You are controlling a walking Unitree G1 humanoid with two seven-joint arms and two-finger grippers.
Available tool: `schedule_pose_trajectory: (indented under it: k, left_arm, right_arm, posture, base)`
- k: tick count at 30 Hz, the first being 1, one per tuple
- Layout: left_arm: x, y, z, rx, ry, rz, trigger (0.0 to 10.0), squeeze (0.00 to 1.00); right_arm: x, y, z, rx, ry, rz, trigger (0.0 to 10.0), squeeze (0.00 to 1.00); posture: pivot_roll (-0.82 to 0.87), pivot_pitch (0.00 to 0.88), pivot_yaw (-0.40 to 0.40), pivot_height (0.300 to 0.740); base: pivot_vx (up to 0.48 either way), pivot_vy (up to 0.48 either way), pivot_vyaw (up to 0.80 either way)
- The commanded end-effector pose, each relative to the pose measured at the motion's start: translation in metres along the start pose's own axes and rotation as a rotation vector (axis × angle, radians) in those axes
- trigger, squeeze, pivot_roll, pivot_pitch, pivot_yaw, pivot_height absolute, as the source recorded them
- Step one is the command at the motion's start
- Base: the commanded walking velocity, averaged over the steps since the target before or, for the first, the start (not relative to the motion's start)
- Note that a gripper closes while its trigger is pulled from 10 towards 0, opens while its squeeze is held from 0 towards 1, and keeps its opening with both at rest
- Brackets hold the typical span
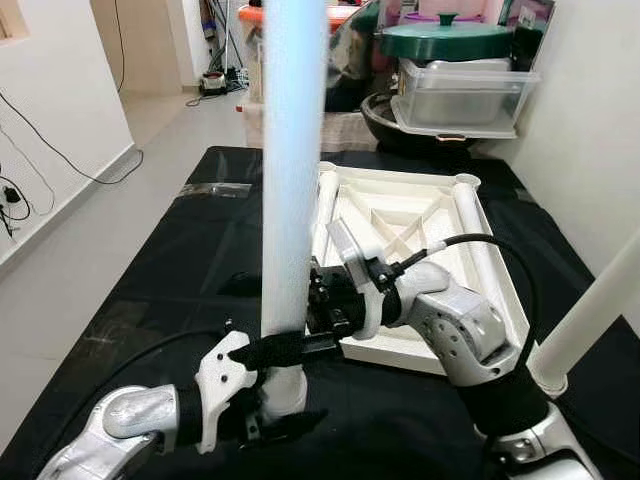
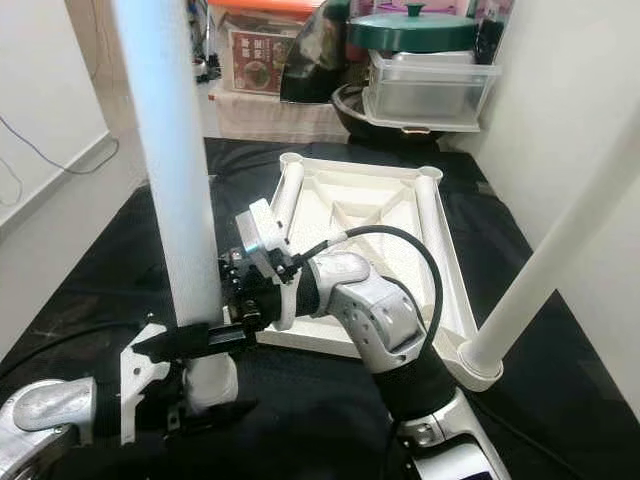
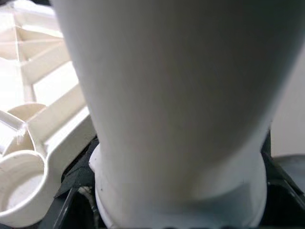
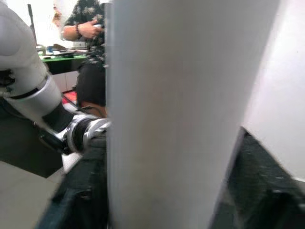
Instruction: Building children table
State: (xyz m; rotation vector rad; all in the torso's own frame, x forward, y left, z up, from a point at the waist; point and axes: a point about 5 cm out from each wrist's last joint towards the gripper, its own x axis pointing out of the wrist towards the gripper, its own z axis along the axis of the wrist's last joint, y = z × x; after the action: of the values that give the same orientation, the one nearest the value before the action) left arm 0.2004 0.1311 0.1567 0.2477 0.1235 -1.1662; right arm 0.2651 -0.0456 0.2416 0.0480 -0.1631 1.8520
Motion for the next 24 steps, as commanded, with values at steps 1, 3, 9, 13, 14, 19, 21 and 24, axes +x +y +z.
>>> schedule_pose_trajectory:
  k: [1,3,9,13,14,19,21,24]
  left_arm:
    - [-0.003,-0.003,0.000,0.000,0.016,-0.035,10.0,0.00]
    - [-0.005,-0.003,-0.001,-0.004,0.024,-0.048,10.0,0.00]
    - [-0.007,-0.004,-0.004,-0.007,0.039,-0.060,10.0,0.00]
    - [-0.008,-0.003,-0.005,0.000,0.044,-0.058,10.0,0.00]
    - [-0.008,-0.003,-0.005,0.000,0.044,-0.058,10.0,0.00]
    - [-0.011,0.011,-0.004,0.043,0.026,0.038,10.0,1.00]
    - [-0.014,0.024,-0.003,0.082,0.013,0.138,10.0,1.00]
    - [-0.015,0.027,-0.002,0.094,0.011,0.162,10.0,1.00]
  right_arm:
    - [-0.001,0.000,-0.001,0.007,-0.006,0.014,3.8,0.00]
    - [-0.001,0.000,0.000,0.017,-0.020,0.026,0.0,0.00]
    - [-0.004,0.004,-0.001,0.063,-0.044,0.065,0.0,0.00]
    - [-0.004,0.005,-0.002,0.095,-0.058,0.063,0.0,0.00]
    - [-0.004,0.005,-0.002,0.095,-0.058,0.063,0.0,0.00]
    - [-0.005,0.005,-0.005,0.146,-0.075,0.042,0.0,0.00]
    - [-0.007,0.002,-0.007,0.163,-0.082,-0.001,0.0,0.00]
    - [-0.007,0.001,-0.008,0.167,-0.085,-0.015,0.0,0.00]
  posture:
    - [0.05,0.000,-0.030,0.740]
    - [0.05,0.000,-0.030,0.740]
    - [0.05,0.000,-0.030,0.740]
    - [0.05,0.000,-0.032,0.740]
    - [0.05,0.000,-0.032,0.740]
    - [0.05,0.000,-0.038,0.740]
    - [0.05,0.000,-0.039,0.740]
    - [0.05,0.000,-0.039,0.740]
  base:
    - [0.000,0.000,0.00]
    - [0.000,0.000,0.00]
    - [0.000,0.000,0.00]
    - [0.000,0.000,0.00]
    - [0.000,0.000,0.00]
    - [0.000,0.000,0.00]
    - [0.000,0.000,0.00]
    - [0.000,0.000,0.00]
